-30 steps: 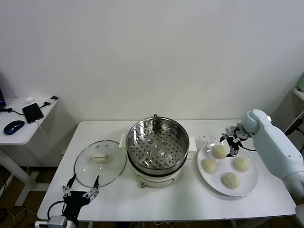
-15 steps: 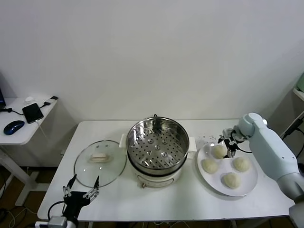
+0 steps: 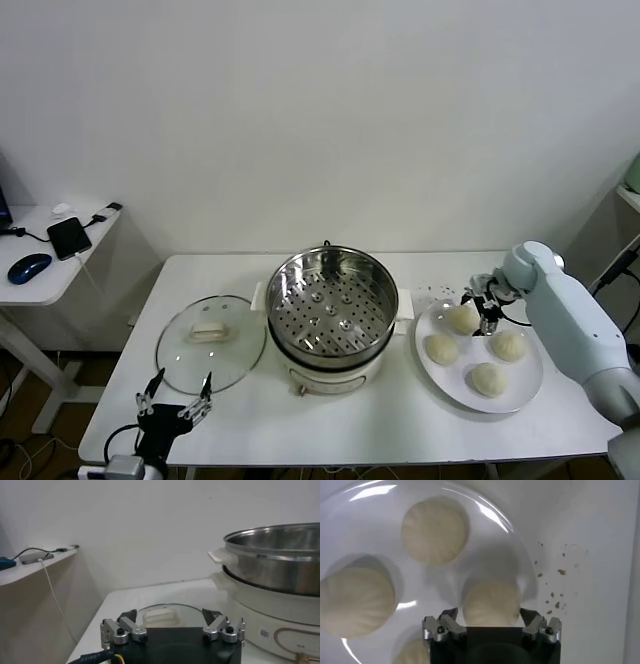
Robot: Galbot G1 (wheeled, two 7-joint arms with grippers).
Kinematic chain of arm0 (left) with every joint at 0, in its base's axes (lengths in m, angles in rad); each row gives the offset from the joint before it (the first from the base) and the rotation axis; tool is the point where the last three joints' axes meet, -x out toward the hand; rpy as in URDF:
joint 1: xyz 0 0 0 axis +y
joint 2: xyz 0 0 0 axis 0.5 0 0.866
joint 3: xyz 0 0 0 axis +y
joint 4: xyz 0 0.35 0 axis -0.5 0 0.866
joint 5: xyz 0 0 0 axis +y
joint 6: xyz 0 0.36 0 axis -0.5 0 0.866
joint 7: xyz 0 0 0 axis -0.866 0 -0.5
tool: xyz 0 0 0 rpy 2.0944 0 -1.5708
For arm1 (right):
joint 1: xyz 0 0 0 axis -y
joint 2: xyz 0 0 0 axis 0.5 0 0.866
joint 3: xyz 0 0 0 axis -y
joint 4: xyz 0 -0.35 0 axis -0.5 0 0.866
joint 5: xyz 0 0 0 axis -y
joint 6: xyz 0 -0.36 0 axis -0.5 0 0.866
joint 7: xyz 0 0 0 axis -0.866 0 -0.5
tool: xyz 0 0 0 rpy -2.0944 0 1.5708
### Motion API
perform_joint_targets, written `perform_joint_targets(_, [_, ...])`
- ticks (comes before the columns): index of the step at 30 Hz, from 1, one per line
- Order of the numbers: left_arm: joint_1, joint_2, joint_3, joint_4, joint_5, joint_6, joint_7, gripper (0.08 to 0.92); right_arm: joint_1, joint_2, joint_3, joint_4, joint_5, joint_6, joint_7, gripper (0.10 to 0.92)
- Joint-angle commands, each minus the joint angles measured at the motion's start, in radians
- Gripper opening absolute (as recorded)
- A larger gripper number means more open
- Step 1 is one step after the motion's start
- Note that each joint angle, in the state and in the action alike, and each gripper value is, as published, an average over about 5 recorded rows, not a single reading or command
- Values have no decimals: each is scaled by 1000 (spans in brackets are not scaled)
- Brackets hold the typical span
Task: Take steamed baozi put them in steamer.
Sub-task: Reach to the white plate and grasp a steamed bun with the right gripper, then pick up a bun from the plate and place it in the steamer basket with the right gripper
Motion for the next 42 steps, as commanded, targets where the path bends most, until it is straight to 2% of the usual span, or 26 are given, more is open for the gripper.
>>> perform_joint_targets(1, [0,1,1,1,1,0,0,823,-1,2,1,-1,-3,-1,2,708])
perform_joint_targets(5, [-1,1,3,2,2,-1,0,823,-2,3,2,0,0,-1,1,607])
perform_joint_targets(8, [-1,1,3,3,3,-1,0,823,1,-2,4,10,12,-3,-3,574])
perform_joint_targets(13, [-2,0,7,3,5,-1,-1,823,21,-35,-19,73,91,-27,-32,564])
perform_joint_targets(18, [-7,0,19,1,13,-2,-2,823,137,-114,-148,190,270,-87,-93,565])
perform_joint_targets(22, [-12,0,32,-5,21,1,-3,823,335,-138,-313,215,412,-133,-156,562])
perform_joint_targets(27, [-18,0,39,-20,28,7,-4,823,606,-89,-541,154,566,-154,-210,560])
perform_joint_targets(33, [-16,1,39,-29,44,5,-16,823,774,71,-662,21,685,-132,-264,560])
perform_joint_targets(38, [-15,-1,54,-32,47,3,-25,823,833,243,-717,-166,826,62,-314,560])
perform_joint_targets(42, [-18,-8,66,-44,45,8,-24,823,823,345,-734,-268,840,241,-338,560])
